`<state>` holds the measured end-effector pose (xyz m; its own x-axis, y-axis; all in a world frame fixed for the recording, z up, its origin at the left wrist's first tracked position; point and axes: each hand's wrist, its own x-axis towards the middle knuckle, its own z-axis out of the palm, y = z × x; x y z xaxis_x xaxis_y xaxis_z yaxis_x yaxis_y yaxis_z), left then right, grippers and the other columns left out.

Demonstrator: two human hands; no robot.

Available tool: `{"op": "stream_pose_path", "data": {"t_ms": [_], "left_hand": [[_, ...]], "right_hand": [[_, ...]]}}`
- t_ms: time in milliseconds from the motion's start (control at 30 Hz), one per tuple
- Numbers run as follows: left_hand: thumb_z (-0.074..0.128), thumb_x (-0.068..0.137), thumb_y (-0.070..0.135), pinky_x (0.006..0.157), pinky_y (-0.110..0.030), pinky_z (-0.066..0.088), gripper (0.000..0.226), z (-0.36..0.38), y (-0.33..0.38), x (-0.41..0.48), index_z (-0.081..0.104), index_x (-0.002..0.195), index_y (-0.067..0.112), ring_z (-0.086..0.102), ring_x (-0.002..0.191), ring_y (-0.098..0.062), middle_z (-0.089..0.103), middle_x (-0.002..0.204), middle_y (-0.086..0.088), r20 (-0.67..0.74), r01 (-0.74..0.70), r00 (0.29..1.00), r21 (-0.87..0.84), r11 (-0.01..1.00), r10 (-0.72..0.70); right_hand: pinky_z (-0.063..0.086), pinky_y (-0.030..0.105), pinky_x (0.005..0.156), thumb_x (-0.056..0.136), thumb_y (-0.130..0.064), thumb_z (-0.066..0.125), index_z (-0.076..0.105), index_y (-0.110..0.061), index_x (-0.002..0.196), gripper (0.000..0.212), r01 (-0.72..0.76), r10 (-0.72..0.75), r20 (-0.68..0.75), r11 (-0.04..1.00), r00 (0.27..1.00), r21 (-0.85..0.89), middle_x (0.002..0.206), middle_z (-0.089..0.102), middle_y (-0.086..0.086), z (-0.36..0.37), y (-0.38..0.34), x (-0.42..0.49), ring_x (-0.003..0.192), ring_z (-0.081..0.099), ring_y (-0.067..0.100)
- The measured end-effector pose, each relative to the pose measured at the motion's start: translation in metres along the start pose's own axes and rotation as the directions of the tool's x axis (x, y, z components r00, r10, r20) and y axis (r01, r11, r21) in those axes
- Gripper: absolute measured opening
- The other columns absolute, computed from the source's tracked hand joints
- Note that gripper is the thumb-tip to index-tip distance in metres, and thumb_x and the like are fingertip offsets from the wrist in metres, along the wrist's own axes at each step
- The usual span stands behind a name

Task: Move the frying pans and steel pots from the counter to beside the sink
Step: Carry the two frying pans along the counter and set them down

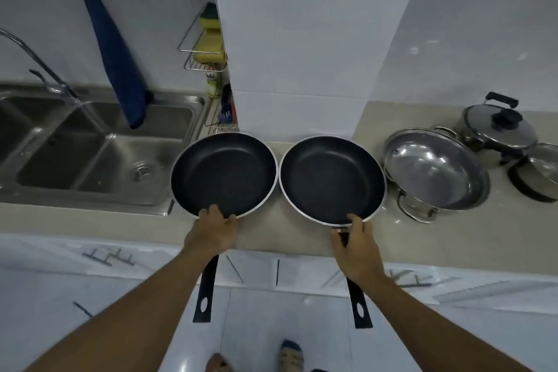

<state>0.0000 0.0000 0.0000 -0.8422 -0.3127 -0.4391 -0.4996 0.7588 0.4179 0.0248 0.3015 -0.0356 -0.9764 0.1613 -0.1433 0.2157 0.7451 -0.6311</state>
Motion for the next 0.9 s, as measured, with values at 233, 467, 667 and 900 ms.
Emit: {"op": "stream_pose_path", "data": {"t_ms": [233, 467, 667, 900], "left_hand": [[0.049, 0.101, 0.032, 0.087, -0.049, 0.047, 0.053, 0.032, -0.025, -0.005, 0.029, 0.141, 0.003, 0.056, 0.109, -0.044, 0.037, 0.134, -0.020, -0.127, 0.031, 0.991, -0.151, 0.988, -0.050], [0.038, 0.106, 0.035, 0.089, -0.048, 0.051, 0.042, 0.037, -0.039, -0.004, 0.037, 0.128, -0.001, 0.063, 0.104, -0.041, 0.062, 0.116, -0.027, 0.042, 0.118, 0.993, -0.191, 0.974, -0.112], [0.037, 0.102, 0.053, 0.086, -0.050, 0.057, 0.057, 0.043, -0.044, -0.001, 0.042, 0.120, 0.000, 0.066, 0.099, -0.041, 0.062, 0.111, -0.022, 0.060, 0.192, 0.981, -0.094, 0.977, -0.187], [0.037, 0.100, 0.056, 0.047, -0.035, 0.054, 0.055, 0.048, -0.052, -0.007, 0.045, 0.111, 0.002, 0.066, 0.072, -0.033, 0.061, 0.090, -0.014, -0.030, 0.184, 0.982, -0.079, 0.980, -0.187]], "right_hand": [[0.042, 0.035, 0.079, 0.097, -0.040, 0.060, 0.035, -0.012, 0.143, 0.060, -0.183, 0.188, -0.021, 0.974, 0.982, 0.130, 0.121, 0.054, 0.013, 0.023, 0.011, -0.010, 0.105, 0.062, 0.038], [0.049, 0.025, 0.041, 0.101, -0.051, 0.046, 0.045, -0.009, 0.109, 0.043, -0.354, 0.344, 0.183, 0.935, 0.921, 0.023, 0.087, 0.064, 0.012, 0.031, 0.021, 0.004, 0.063, 0.070, 0.029], [0.048, 0.024, 0.038, 0.100, -0.049, 0.052, 0.046, -0.012, 0.103, 0.038, -0.381, 0.346, 0.219, 0.913, 0.912, 0.146, 0.086, 0.065, 0.018, 0.030, 0.024, 0.006, 0.064, 0.065, 0.028], [0.056, 0.033, 0.046, 0.102, -0.044, 0.051, 0.048, -0.007, 0.107, 0.037, -0.315, 0.297, 0.184, 0.946, 0.937, 0.075, 0.085, 0.065, 0.014, 0.030, 0.022, 0.005, 0.065, 0.070, 0.032]]}}
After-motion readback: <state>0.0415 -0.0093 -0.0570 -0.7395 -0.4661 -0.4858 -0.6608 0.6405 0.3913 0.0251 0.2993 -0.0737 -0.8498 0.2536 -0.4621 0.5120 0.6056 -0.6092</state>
